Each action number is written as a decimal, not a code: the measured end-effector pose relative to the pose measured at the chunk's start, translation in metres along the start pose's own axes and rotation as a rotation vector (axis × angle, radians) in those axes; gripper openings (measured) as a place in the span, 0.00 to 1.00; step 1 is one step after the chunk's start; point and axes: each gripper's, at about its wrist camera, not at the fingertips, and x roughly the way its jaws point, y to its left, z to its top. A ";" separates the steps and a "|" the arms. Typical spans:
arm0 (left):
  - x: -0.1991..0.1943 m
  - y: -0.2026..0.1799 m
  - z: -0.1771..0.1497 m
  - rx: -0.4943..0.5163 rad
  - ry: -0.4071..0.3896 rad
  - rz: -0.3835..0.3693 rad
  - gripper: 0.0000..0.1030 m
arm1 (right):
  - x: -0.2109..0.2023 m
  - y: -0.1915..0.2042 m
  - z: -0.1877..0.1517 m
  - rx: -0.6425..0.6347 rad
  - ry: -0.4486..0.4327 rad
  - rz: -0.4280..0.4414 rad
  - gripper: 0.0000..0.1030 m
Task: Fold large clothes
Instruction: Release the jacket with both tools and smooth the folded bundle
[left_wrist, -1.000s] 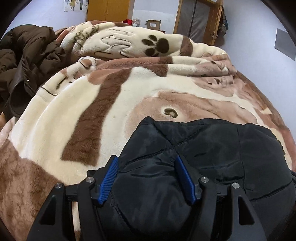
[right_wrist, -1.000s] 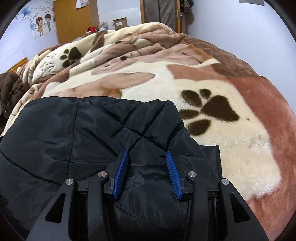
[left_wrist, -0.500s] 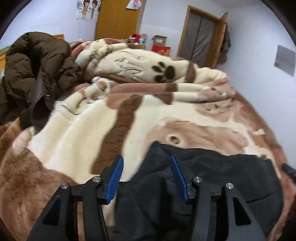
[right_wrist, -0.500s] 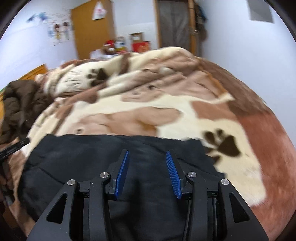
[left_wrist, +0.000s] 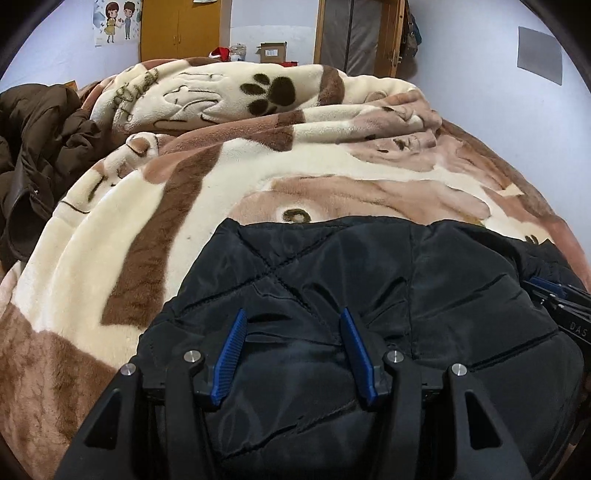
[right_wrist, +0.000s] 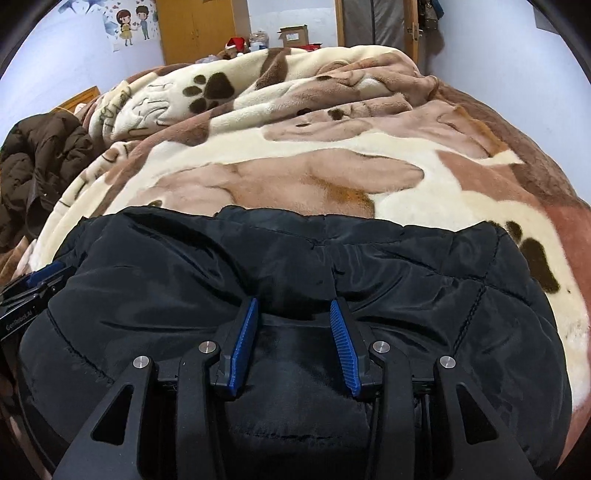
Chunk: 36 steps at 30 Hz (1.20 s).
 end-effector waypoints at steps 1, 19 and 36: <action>-0.002 0.000 0.002 0.002 0.010 0.002 0.54 | -0.003 -0.001 0.001 0.001 0.009 0.002 0.40; -0.048 -0.013 -0.017 -0.030 0.004 -0.071 0.50 | -0.073 -0.090 -0.037 0.131 -0.007 -0.159 0.39; -0.066 -0.075 -0.049 0.045 0.091 -0.088 0.52 | -0.074 -0.027 -0.075 0.056 0.047 0.043 0.41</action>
